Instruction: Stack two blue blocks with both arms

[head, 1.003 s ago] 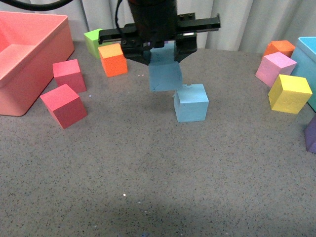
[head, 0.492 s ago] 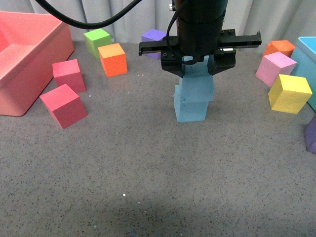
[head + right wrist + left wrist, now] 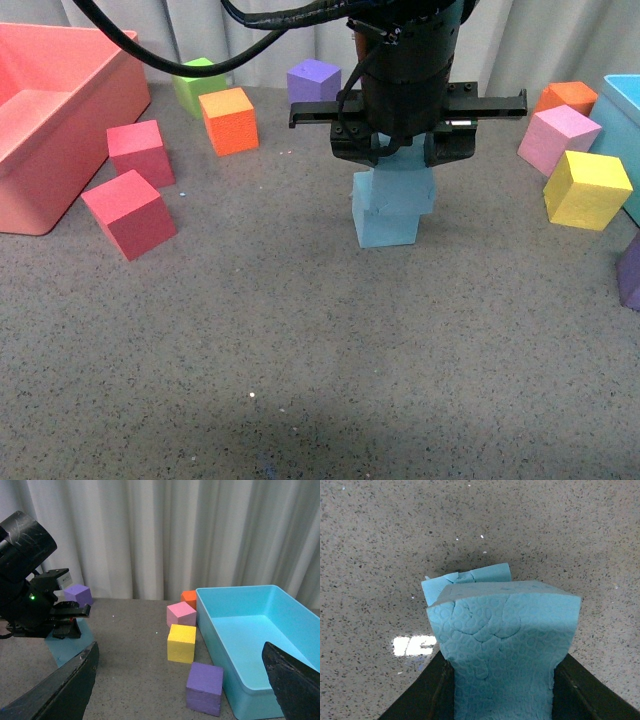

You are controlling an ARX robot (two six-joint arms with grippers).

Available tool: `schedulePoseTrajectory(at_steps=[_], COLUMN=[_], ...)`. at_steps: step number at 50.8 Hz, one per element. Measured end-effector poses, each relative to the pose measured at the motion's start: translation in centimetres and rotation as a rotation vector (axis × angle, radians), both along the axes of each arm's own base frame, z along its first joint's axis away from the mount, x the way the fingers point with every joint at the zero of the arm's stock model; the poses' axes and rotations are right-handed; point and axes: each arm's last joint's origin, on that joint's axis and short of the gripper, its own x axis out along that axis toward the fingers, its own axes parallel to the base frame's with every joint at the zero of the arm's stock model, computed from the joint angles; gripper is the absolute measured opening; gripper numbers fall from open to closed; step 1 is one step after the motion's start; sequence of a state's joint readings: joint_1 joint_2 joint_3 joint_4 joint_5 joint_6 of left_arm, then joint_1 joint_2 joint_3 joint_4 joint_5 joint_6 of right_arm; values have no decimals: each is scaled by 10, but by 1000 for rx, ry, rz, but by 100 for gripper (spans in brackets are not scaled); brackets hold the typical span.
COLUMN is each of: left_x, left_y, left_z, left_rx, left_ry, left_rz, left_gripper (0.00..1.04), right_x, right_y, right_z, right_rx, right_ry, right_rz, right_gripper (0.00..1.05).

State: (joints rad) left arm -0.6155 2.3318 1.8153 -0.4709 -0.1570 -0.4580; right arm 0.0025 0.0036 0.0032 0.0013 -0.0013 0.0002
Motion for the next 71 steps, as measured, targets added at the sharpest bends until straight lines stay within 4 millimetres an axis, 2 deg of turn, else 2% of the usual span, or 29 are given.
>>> schedulePoseTrajectory(at_steps=[32,54,62,71], left_x=[2,3,2,-1], left_y=[3,3,3,4], left_z=[3,4,9,29], left_rx=[43,40,22,-18], left_ry=[-29,-25,-27,-53], left_rz=[-1,-5,-10,-13], left_gripper=[39,100,98,98], right_x=[0,0,0,0], right_y=[0,0,0,0], right_z=[0,0,0,0], right_rx=[0,0,0,0], right_ry=[0,0,0,0], right_rz=[0,0,0,0], right_gripper=[95,95,95,95])
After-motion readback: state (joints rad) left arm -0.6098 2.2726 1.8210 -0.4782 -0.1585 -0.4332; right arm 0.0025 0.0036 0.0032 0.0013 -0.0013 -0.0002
